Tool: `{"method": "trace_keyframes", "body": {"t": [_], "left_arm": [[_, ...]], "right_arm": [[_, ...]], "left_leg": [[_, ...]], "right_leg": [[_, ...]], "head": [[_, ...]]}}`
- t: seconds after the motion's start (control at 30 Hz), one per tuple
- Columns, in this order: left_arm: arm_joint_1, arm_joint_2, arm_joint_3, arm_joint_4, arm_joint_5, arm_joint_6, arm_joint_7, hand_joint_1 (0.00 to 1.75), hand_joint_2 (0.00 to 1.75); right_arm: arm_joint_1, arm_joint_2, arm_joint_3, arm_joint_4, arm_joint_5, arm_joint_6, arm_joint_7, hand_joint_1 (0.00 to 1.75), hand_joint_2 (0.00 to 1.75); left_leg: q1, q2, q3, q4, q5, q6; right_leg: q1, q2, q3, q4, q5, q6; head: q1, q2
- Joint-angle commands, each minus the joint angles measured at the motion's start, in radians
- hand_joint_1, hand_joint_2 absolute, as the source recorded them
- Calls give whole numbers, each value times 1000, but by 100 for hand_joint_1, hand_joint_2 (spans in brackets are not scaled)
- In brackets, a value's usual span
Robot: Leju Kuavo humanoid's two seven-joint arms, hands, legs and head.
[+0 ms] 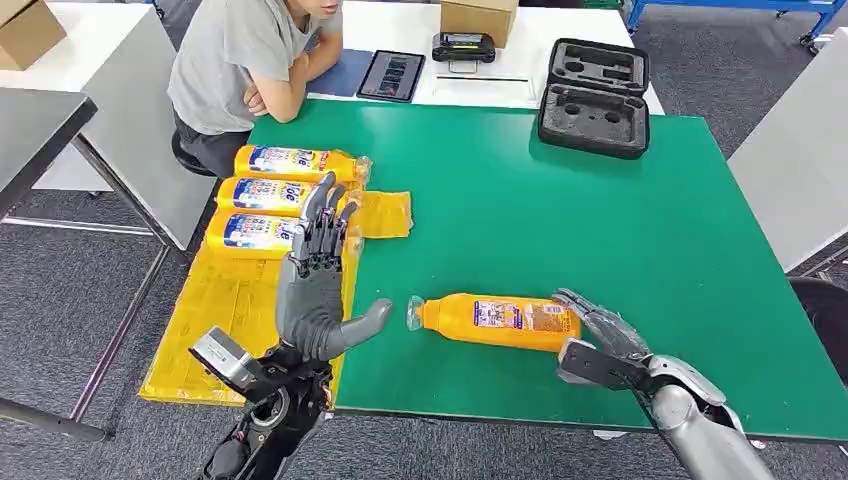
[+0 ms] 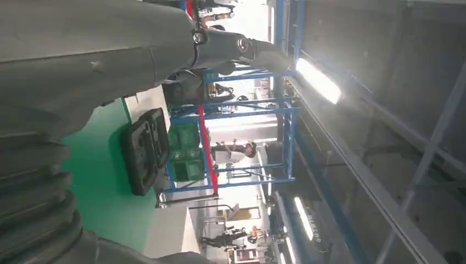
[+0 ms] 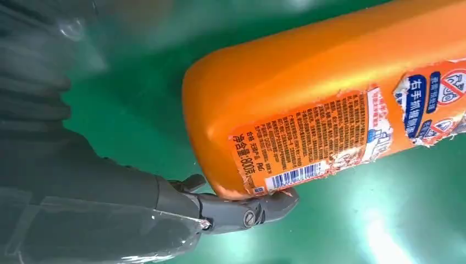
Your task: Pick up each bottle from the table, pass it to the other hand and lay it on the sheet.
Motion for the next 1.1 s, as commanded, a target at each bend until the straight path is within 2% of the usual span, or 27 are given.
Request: {"method": "trace_keyframes", "body": {"t": [0.03, 0.27, 0.6, 1.1], "left_arm": [[-37, 7, -22, 57, 1, 1, 3, 0, 175], [-35, 14, -24, 53, -2, 15, 3, 0, 175], [-43, 12, -31, 56, -4, 25, 3, 0, 175], [-47, 14, -34, 58, -3, 32, 3, 0, 175]], "right_arm": [[-46, 10, 0, 70, 2, 9, 5, 0, 175], [-97, 20, 4, 129, 9, 5, -2, 0, 175], [-108, 39, -19, 131, 5, -57, -25, 0, 175], [-121, 54, -22, 152, 9, -70, -33, 0, 175]], "left_leg": [[1, 1, 3, 0, -1, -2], [2, 1, 4, 0, -1, -2], [1, 1, 3, 0, -1, -2], [1, 2, 3, 0, -1, -2]], "right_leg": [[1, 1, 3, -1, -1, -2], [2, 1, 4, -1, -1, -3], [1, 2, 2, -1, 0, -2], [1, 2, 3, -1, 0, -2]], "head": [[0, 0], [0, 0], [0, 0], [0, 0]]}}
